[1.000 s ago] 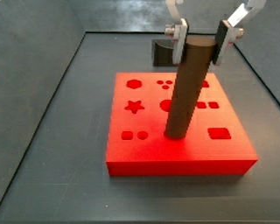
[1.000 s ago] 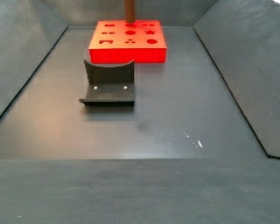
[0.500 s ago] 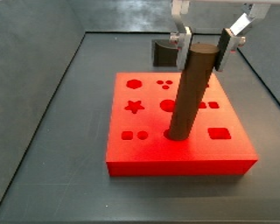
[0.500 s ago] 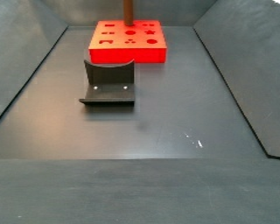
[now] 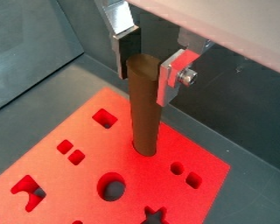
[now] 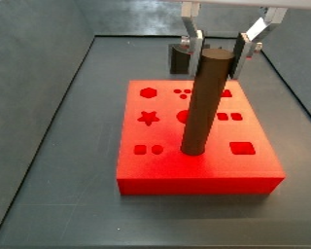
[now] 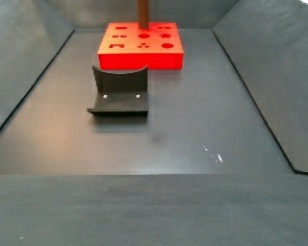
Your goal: Insert the oval object.
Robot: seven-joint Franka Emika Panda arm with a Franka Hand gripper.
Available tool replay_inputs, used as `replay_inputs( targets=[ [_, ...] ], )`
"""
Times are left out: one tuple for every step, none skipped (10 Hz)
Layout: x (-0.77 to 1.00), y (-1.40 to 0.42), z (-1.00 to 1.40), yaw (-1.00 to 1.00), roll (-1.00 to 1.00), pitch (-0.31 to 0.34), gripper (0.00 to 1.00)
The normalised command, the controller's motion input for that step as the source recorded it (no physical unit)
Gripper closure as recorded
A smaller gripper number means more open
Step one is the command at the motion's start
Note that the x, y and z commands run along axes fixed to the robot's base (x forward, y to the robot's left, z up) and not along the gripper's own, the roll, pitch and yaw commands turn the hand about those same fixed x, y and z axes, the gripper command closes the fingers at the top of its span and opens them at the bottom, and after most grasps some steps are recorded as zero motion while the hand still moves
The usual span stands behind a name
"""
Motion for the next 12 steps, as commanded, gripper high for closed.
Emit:
replay_inputs(
  targets=[
    [0.0,0.0,-0.1,0.0,0.0,0.0,1.0],
    [0.02,-0.01,0.0,0.0,0.0,0.0,1.0],
    [0.0,0.0,-0.28,0.0,0.03,0.0,1.0],
    [0.0,0.0,-0.4,0.0,0.0,-0.011,1.0],
    [0.0,0.0,-0.38,0.0,0.0,-0.02,1.0],
    [0.03,0.0,-0.31,0.0,0.0,-0.004,1.0],
    [0.03,0.0,-0.28,0.0,0.0,0.0,1.0],
    [0.0,0.0,-0.29,0.0,0.01,0.0,1.0],
    [0.0,0.0,-0.35,0.0,0.02,-0.003,1.0],
    [0.0,0.0,-0.41,0.0,0.02,-0.014,1.0],
    [0.0,0.0,-0.43,0.0,0.01,-0.02,1.0],
    [0.0,0.0,-0.39,0.0,0.0,-0.019,1.0]
  ],
)
